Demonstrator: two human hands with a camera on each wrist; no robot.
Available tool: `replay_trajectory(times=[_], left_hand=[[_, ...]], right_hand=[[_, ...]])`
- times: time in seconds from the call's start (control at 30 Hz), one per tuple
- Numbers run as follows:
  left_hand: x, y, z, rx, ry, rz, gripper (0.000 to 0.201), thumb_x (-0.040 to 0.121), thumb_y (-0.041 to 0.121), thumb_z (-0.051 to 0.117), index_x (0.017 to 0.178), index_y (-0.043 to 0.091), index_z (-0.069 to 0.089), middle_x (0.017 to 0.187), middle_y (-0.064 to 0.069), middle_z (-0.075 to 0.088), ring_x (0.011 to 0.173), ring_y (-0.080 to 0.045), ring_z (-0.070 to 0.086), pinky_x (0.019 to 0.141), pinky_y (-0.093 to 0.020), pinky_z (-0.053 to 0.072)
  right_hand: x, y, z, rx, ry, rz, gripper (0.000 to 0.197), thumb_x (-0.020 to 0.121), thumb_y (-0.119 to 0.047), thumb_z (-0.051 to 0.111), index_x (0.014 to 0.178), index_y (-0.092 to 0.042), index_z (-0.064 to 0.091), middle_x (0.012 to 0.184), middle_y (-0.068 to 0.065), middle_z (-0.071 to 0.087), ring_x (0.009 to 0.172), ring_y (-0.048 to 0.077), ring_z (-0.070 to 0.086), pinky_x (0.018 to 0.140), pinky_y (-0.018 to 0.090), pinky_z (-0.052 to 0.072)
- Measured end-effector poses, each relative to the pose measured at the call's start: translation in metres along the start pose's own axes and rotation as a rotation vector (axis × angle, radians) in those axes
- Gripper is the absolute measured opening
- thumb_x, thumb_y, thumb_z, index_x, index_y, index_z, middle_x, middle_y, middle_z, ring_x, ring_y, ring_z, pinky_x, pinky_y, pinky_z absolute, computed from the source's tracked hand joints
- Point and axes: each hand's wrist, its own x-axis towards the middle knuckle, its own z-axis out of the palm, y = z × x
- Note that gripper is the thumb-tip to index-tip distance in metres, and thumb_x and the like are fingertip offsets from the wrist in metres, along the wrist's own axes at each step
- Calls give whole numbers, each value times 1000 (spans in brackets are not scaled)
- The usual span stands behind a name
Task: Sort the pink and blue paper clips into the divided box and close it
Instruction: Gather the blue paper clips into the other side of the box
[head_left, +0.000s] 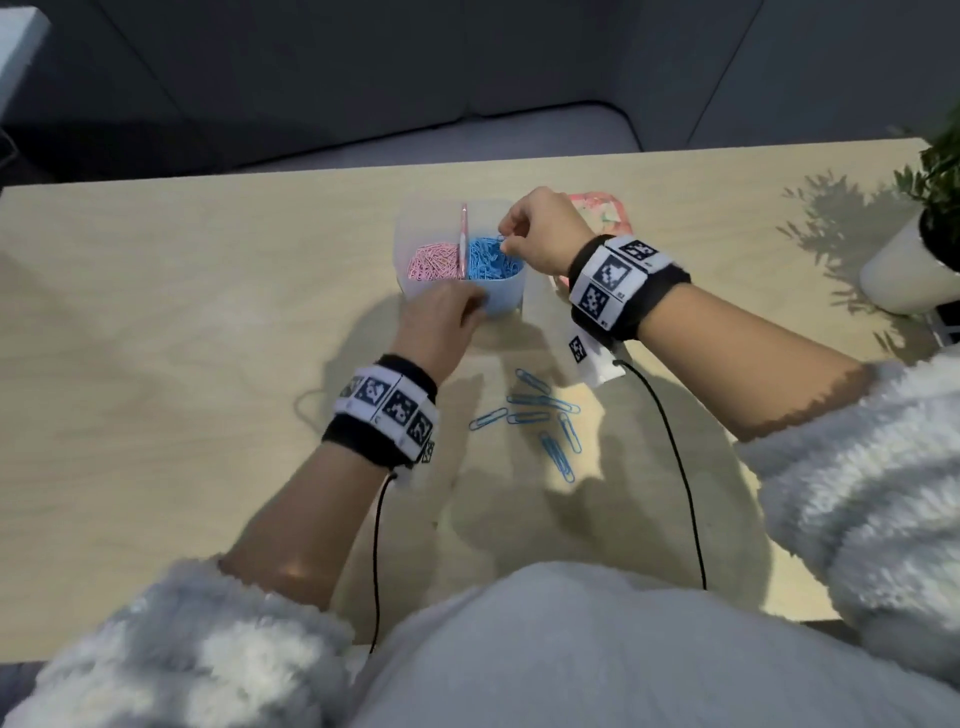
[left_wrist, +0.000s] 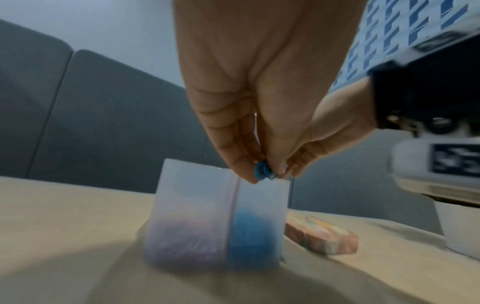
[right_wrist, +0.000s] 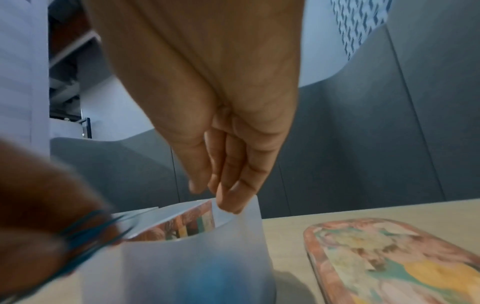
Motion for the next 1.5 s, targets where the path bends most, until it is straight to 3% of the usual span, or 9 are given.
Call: replay_trajectory(times=[0.1, 0.27, 0.4, 0.53, 0.77, 1.03, 1.23, 1.37, 1.5], left_hand=[[36, 9, -7, 39, 66, -35, 20, 87, 12, 55, 102, 5, 66, 102, -18, 68, 99, -33, 60, 82, -35, 42], [75, 19, -4, 124, -9, -6, 19, 84, 10, 56, 99, 3, 64, 98, -21, 66, 98, -35, 59, 87, -40, 46], [73, 11, 4, 354, 14, 125, 19, 58, -14, 64, 69, 2, 64, 57, -19, 63, 51, -32, 62, 52, -40, 57], [29, 14, 15, 137, 53, 271, 24, 90, 17, 46, 86, 5, 66, 84, -16, 67, 80, -31, 61, 67, -42, 51], [-24, 5, 65, 207, -423, 323, 47, 81, 28, 66, 124, 11, 56, 126, -10, 56, 111, -30, 53, 95, -38, 40], [-20, 4, 76, 204, -462, 218, 24, 88, 16, 56, 109, 4, 61, 110, -17, 58, 104, -33, 53, 86, -36, 39], [-26, 7, 87, 312, -423, 189, 23, 91, 10, 44, 107, -1, 57, 111, -20, 56, 105, -34, 50, 86, -38, 37], [-26, 8, 90, 455, -273, 286, 18, 84, 4, 44, 85, -4, 60, 85, -23, 63, 80, -37, 63, 65, -40, 49], [-20, 4, 84, 346, -331, 141, 21, 96, 12, 39, 108, 1, 52, 111, -20, 58, 103, -36, 54, 80, -44, 42]], right_hand=[[-17, 7, -9, 13, 90, -31, 20, 86, -8, 56, 101, -5, 69, 105, 10, 69, 101, 21, 62, 92, 27, 47], [-74, 44, -9, 12, 50, -20, 17, 85, -8, 53, 83, -7, 70, 84, 5, 70, 76, 17, 58, 73, 23, 42], [-114, 74, 1, -69, -34, 42, 18, 85, -8, 51, 85, -8, 70, 90, 8, 73, 83, 25, 62, 77, 29, 45], [-140, 94, 18, -171, -181, 93, 13, 83, -12, 54, 79, -10, 66, 85, 13, 71, 88, 34, 63, 70, 30, 42], [-159, 97, 51, -184, -221, 133, 40, 65, -46, 75, 76, -16, 50, 79, 7, 61, 77, 29, 57, 63, 34, 39], [-160, 92, 60, -183, -312, 176, 8, 79, -11, 64, 87, -8, 66, 91, 13, 70, 89, 31, 63, 75, 35, 49], [-161, 88, 69, -288, -319, 75, 12, 85, -3, 52, 91, -2, 62, 100, 18, 64, 94, 35, 59, 68, 33, 41], [-162, 93, 65, -268, -310, 64, 16, 87, -9, 51, 100, -3, 56, 102, 20, 63, 95, 39, 59, 73, 38, 43], [-157, 99, 62, -289, -329, 62, 16, 83, -2, 48, 94, -4, 60, 103, 18, 63, 97, 36, 57, 74, 35, 42]])
